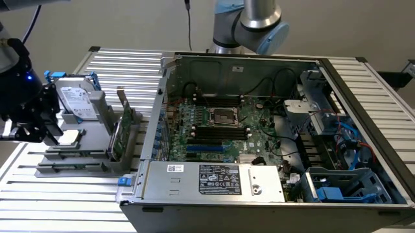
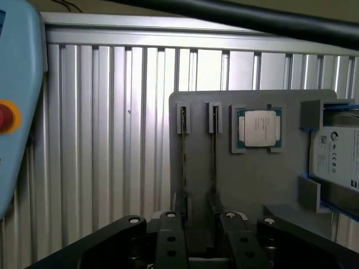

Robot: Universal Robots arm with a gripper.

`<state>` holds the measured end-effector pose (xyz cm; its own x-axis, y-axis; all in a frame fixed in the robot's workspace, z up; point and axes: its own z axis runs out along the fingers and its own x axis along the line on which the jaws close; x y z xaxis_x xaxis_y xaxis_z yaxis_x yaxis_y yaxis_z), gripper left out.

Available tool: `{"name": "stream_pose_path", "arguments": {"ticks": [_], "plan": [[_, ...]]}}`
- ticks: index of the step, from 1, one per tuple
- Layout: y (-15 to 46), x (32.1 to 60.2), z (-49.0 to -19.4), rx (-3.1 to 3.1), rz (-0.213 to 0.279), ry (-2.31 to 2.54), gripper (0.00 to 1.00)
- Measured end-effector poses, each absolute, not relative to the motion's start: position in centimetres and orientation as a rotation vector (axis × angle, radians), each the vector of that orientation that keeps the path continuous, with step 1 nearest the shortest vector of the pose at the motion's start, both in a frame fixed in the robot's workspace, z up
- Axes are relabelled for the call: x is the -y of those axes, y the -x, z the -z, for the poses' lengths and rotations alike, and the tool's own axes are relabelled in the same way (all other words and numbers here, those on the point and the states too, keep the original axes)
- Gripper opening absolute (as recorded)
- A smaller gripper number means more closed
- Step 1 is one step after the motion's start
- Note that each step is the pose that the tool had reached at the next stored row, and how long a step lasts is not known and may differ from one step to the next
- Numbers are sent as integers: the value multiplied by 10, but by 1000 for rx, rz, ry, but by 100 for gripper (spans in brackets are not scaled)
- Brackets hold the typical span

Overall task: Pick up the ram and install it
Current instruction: 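Pick up the ram and move it above insertion slot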

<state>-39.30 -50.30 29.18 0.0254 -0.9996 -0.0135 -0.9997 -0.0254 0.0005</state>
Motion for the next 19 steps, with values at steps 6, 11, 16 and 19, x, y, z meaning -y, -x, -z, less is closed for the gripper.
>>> {"name": "stream_pose_path", "arguments": {"ticks": [6,11,16,19], "plan": [[393,503,-281,-2174,-16,2256,31],[393,503,-272,-2163,-16,2265,31],[393,503,-263,-2156,-16,2272,31],[393,503,-257,-2154,-16,2274,31]]}}
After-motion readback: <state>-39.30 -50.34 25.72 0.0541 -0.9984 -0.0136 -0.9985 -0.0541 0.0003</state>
